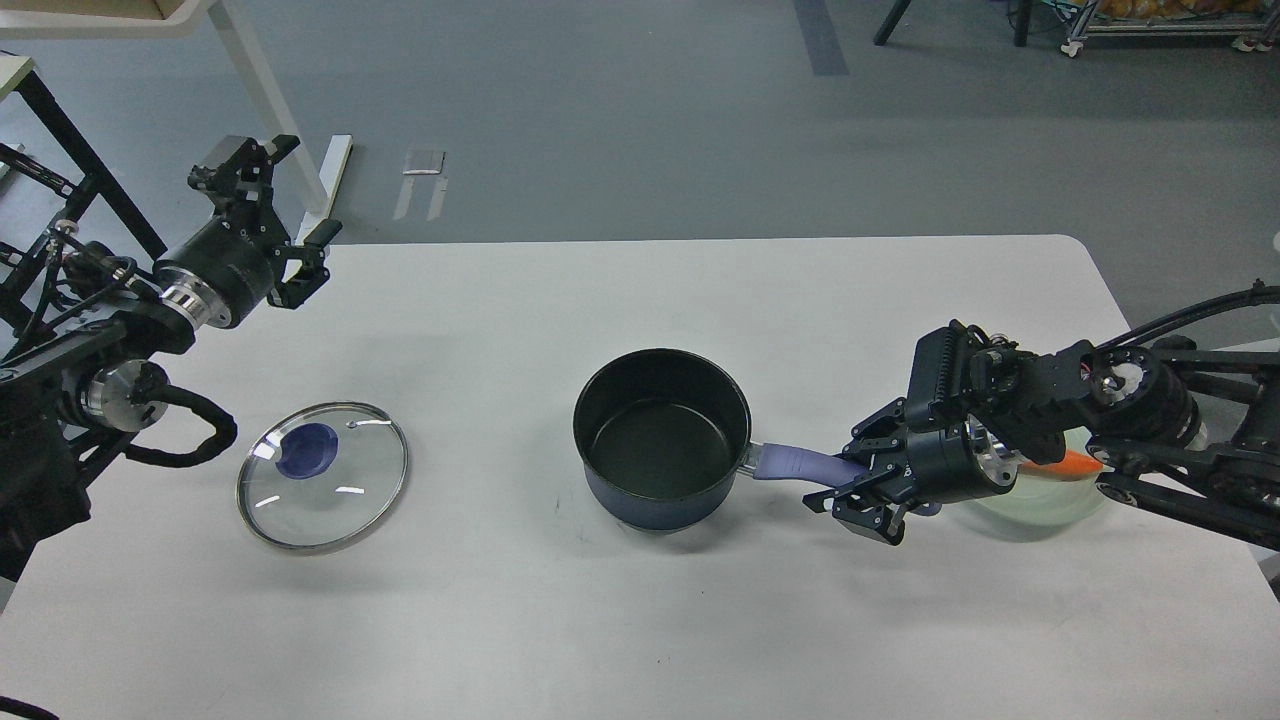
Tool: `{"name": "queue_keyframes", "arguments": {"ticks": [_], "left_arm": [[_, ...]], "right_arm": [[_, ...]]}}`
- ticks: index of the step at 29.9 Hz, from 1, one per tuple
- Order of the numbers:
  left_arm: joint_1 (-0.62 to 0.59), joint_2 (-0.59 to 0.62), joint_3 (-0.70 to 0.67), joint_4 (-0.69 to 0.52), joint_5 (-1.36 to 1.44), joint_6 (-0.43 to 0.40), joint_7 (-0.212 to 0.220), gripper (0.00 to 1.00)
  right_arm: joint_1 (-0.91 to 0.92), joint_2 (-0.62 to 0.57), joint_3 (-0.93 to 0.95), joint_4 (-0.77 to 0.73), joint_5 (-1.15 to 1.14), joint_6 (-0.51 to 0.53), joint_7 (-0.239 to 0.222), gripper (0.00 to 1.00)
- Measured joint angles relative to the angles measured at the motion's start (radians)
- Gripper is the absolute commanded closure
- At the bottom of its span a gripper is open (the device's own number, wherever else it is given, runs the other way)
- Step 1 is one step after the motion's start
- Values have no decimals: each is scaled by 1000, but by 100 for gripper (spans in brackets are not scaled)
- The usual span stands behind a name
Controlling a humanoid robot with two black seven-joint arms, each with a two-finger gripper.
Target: Open pot lid
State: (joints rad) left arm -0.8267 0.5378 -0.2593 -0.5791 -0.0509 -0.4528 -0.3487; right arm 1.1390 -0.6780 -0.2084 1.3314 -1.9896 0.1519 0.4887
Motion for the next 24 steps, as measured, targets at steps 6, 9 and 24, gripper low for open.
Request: {"name": "queue_keyframes", "arguments": {"ticks": [6, 9, 24], "left_arm": [[13, -23, -15, 43, -26, -35, 58, 1], [13, -23, -15, 44, -26, -36, 61, 1], [13, -18, -5, 37, -23, -36, 65, 1]], "right_arm": [[-1, -1, 1, 1, 35, 0, 0, 2], [6, -6, 1, 3, 66, 0, 0, 2], [229, -207, 19, 152, 550, 0, 0, 2]]}}
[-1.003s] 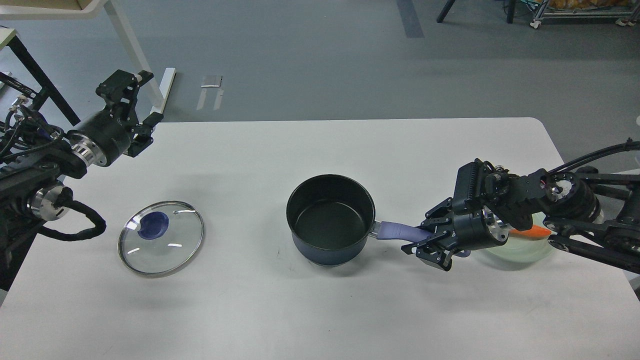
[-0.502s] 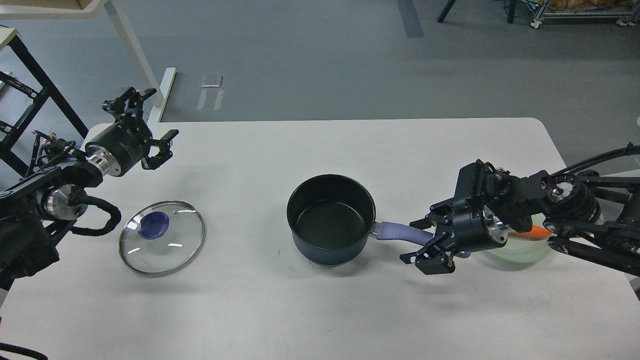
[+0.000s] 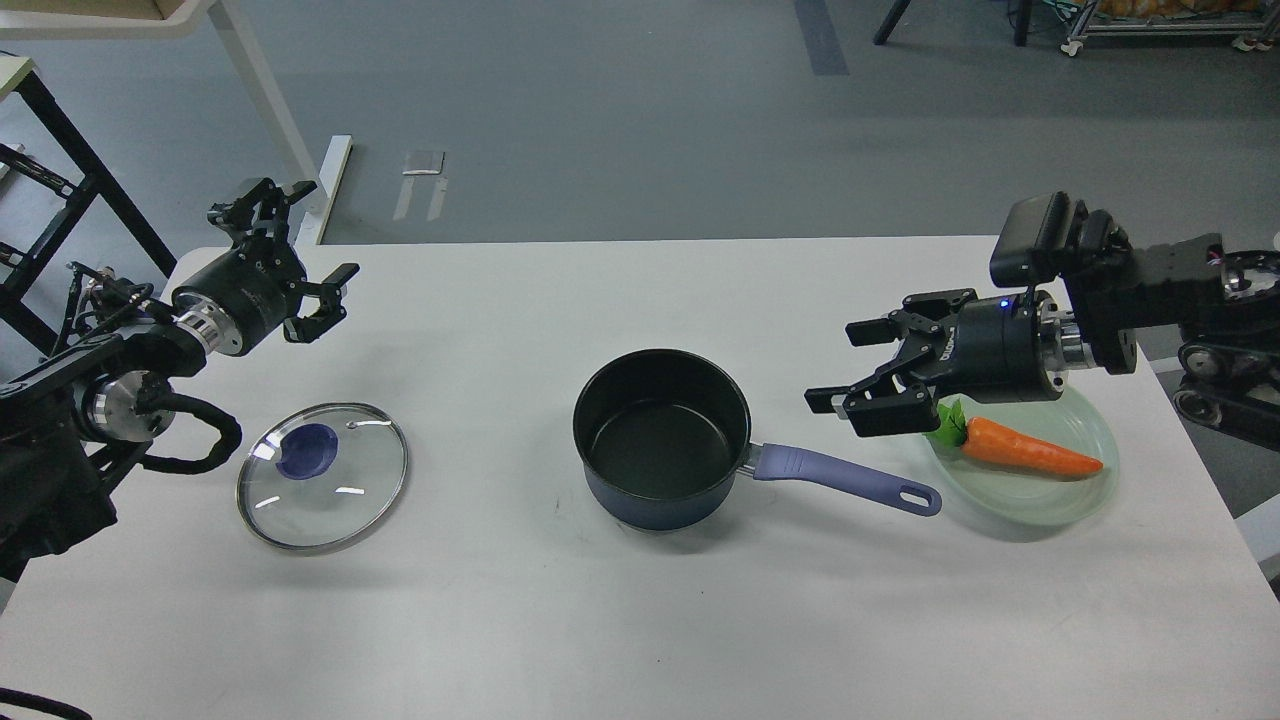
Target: Open pot lid
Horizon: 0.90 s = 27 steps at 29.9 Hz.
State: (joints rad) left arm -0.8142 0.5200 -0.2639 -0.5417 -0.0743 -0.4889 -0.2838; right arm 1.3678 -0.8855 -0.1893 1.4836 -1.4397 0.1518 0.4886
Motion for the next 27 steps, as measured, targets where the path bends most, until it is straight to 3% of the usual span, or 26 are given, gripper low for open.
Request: {"name": "queue_keyframes", "arguments": {"ticks": [7, 15, 20, 27], "left_arm": [[-1, 3, 0, -3, 1, 0, 0, 1], [3, -7, -5, -5, -4, 0, -2, 1], [29, -28, -12, -43, -4, 0, -3, 1], [53, -51, -17, -61, -3, 0, -3, 1]], "right_arm": [[-8, -1, 57, -93, 629, -14, 0, 2], [-216, 139, 212, -284, 1210, -111, 0, 2], [-402, 298, 430, -422, 1382, -146, 0, 2], [-561, 513, 626, -595, 1410, -150, 0, 2]]}}
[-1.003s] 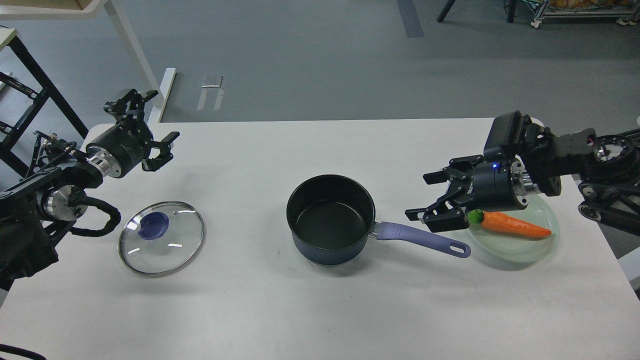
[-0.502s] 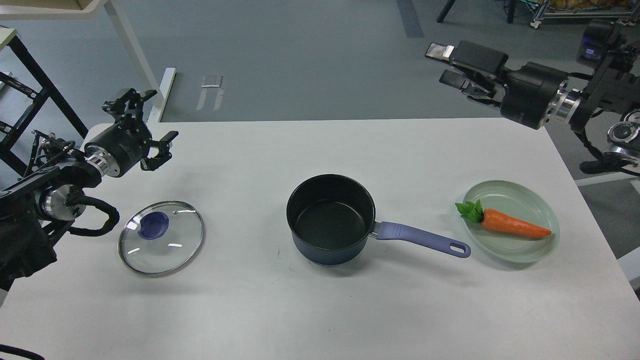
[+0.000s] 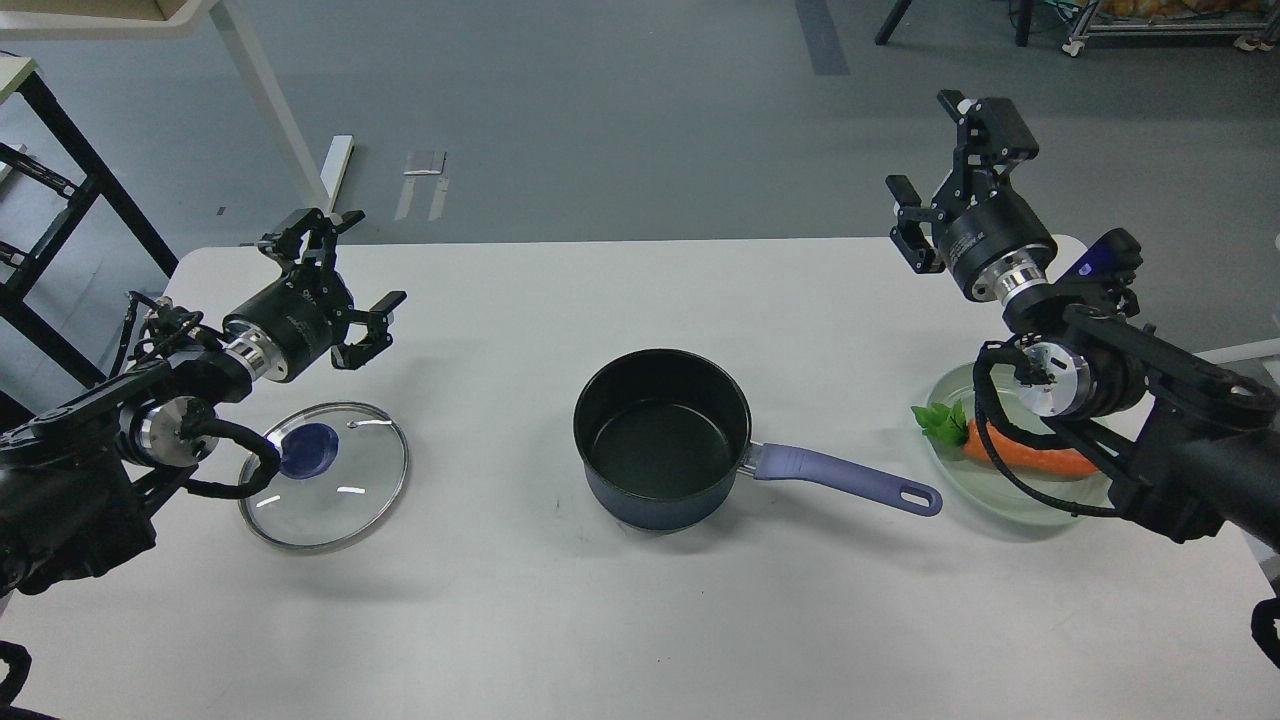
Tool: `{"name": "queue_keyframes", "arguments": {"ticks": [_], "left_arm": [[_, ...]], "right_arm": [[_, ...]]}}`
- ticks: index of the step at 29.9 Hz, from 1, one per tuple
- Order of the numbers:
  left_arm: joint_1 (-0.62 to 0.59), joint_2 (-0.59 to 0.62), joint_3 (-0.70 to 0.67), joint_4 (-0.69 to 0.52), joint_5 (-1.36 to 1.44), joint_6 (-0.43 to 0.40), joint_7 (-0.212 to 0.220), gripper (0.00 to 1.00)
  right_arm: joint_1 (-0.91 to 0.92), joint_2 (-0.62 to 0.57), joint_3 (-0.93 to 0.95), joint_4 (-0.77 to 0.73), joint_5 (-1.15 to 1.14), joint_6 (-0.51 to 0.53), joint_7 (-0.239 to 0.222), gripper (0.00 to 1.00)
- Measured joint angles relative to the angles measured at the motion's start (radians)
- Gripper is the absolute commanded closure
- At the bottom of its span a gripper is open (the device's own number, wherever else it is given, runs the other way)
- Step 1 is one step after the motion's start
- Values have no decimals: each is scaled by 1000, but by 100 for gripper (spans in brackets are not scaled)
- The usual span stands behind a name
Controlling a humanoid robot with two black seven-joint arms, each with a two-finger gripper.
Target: Open pot lid
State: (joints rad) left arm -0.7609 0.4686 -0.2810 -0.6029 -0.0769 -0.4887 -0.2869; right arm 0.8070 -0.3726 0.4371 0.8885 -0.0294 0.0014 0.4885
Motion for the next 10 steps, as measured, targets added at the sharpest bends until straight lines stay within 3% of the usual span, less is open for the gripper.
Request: {"name": "queue_keyframes", "arguments": {"ticks": [10], "left_arm": [[11, 12, -46, 12, 6, 0, -32, 1]], "right_arm": [[-58, 34, -7, 16, -1, 17, 0, 0]]}}
